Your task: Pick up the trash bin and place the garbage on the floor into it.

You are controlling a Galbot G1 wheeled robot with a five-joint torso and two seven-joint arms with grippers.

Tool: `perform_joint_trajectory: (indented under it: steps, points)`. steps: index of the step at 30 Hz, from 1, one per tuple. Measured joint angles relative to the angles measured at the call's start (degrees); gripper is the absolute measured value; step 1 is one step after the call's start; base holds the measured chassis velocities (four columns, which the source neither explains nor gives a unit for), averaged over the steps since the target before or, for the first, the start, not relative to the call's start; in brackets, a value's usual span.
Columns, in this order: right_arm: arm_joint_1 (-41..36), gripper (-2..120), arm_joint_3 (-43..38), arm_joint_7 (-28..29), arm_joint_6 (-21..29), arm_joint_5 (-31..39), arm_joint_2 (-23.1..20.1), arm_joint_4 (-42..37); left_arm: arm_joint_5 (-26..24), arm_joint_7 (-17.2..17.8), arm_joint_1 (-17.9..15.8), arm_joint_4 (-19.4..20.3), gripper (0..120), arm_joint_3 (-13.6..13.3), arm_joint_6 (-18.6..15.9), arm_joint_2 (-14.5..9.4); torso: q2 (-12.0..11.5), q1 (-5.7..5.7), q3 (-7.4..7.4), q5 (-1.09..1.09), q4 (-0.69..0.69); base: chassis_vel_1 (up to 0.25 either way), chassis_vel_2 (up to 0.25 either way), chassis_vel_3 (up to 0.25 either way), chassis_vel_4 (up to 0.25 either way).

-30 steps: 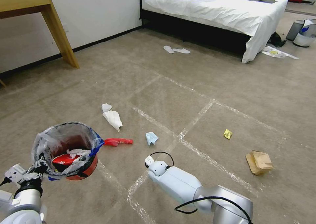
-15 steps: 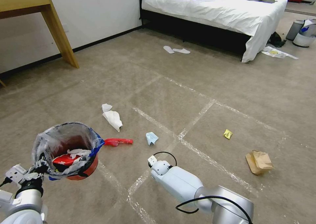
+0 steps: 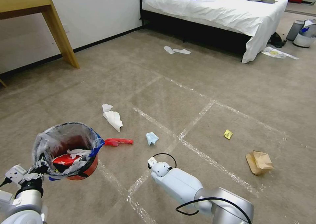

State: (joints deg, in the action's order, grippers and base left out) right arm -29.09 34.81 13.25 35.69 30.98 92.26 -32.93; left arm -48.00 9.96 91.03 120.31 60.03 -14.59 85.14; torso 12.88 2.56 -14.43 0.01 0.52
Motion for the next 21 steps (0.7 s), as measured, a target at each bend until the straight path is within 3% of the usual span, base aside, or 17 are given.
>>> perform_joint_trajectory:
  steps: [5, 10, 14, 15, 17, 18, 21]
  points:
    - [-0.13, 30, 0.07, -0.19, -0.49, -0.44, 0.01, 0.21, 0.0, -0.13, 0.22, 0.02, 3, 0.12, 0.1, 0.0, 0.01, -0.01, 0.0, 0.01, -0.01, 0.0, 0.0, 0.0, 0.0]
    - [-0.29, 12, 0.26, -0.33, -0.74, -0.8, 0.02, 0.45, 0.04, -0.28, 0.27, -0.02, 3, 0.16, 0.27, 0.07, 0.0, 0.0, -0.02, 0.03, -0.03, 0.0, 0.0, 0.0, 0.0]
    - [-0.37, 6, 0.31, -0.32, -0.78, -0.96, 0.01, 0.5, 0.09, -0.28, 0.2, -0.09, 3, 0.1, 0.28, 0.08, -0.02, 0.02, -0.03, 0.03, -0.02, 0.0, 0.0, 0.0, 0.0]
    - [-0.31, 1, 0.26, -0.09, -0.79, -1.31, -0.28, 0.87, 0.15, -0.29, 0.18, -0.13, 3, 0.1, 0.3, 0.08, -0.03, 0.02, -0.03, -0.09, 0.02, 0.0, 0.0, 0.0, 0.0]
    - [-0.34, 0, 0.27, 0.06, -0.78, -1.41, -0.26, 0.83, 0.17, -0.3, 0.09, -0.18, 3, -0.09, 0.33, 0.08, -0.03, 0.03, -0.03, -0.14, 0.09, 0.0, 0.0, 0.0, 0.0]
    - [-0.34, 0, 0.27, 0.08, -0.76, -1.41, -0.28, 0.74, 0.18, -0.31, 0.08, -0.23, 3, -0.11, 0.34, 0.08, -0.03, 0.03, -0.03, -0.02, 0.06, 0.0, 0.0, 0.0, 0.0]
    - [-0.4, 0, 0.31, 0.24, -0.43, -1.19, -0.27, 0.01, 0.31, -0.31, 0.05, -0.39, 3, -0.12, 0.46, 0.03, -0.03, 0.03, -0.03, -0.07, 0.04, 0.0, 0.0, 0.0, 0.0]
